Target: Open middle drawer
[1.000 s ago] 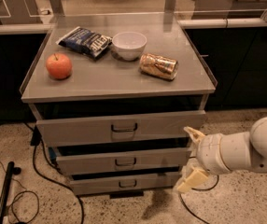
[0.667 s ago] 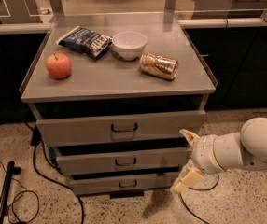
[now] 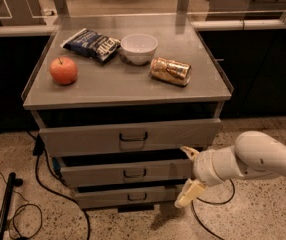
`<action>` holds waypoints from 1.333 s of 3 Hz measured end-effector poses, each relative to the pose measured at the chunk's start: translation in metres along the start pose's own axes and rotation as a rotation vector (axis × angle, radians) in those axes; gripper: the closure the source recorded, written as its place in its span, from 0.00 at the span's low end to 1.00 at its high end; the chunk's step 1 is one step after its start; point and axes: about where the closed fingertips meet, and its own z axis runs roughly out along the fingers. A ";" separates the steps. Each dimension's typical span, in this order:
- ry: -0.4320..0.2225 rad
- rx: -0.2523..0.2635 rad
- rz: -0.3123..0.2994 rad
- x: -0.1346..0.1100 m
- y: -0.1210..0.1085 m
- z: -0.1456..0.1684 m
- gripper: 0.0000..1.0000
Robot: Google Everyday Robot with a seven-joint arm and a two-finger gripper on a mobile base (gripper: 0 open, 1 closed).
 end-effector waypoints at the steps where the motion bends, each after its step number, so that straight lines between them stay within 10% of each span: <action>1: -0.003 -0.040 -0.014 0.016 -0.006 0.036 0.00; 4: -0.055 -0.044 -0.017 0.033 -0.025 0.090 0.00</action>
Offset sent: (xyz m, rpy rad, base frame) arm 0.0460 0.0282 -0.0912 0.0235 0.0105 0.0849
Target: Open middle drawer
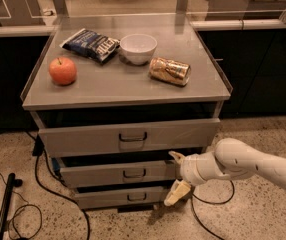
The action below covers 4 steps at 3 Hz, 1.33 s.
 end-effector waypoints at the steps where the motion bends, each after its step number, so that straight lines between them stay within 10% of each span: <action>1: 0.000 -0.036 0.038 0.018 0.008 0.024 0.00; 3: -0.068 -0.002 0.076 0.042 0.001 0.054 0.00; 4: -0.138 0.094 0.054 0.041 -0.037 0.078 0.00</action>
Offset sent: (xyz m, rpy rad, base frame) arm -0.0038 0.0019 -0.0857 0.0444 0.0998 -0.0447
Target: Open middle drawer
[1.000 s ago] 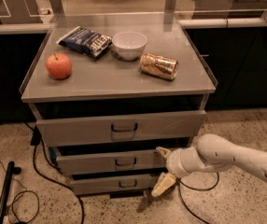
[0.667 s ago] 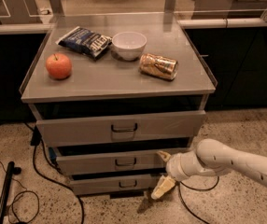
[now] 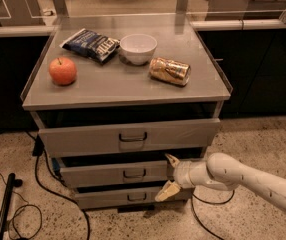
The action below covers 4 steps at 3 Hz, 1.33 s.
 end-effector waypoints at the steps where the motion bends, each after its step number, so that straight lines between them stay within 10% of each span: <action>1: 0.000 0.000 0.000 0.000 0.000 0.000 0.00; 4: 0.000 0.000 0.000 0.000 0.000 0.000 0.72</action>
Offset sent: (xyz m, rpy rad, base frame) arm 0.0000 0.0000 0.0000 0.0000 0.0000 0.0000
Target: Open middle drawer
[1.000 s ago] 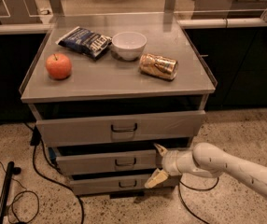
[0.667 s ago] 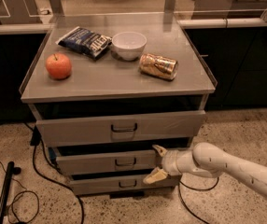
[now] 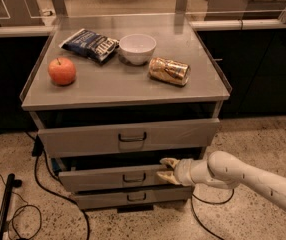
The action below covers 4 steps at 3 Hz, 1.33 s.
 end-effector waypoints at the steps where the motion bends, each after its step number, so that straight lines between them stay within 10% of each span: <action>1: 0.000 0.000 0.000 -0.003 -0.002 -0.006 0.95; 4: 0.006 0.009 0.019 0.001 0.017 -0.021 0.88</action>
Offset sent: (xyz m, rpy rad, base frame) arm -0.1702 -0.0677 -0.0055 0.0161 0.0612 -0.0841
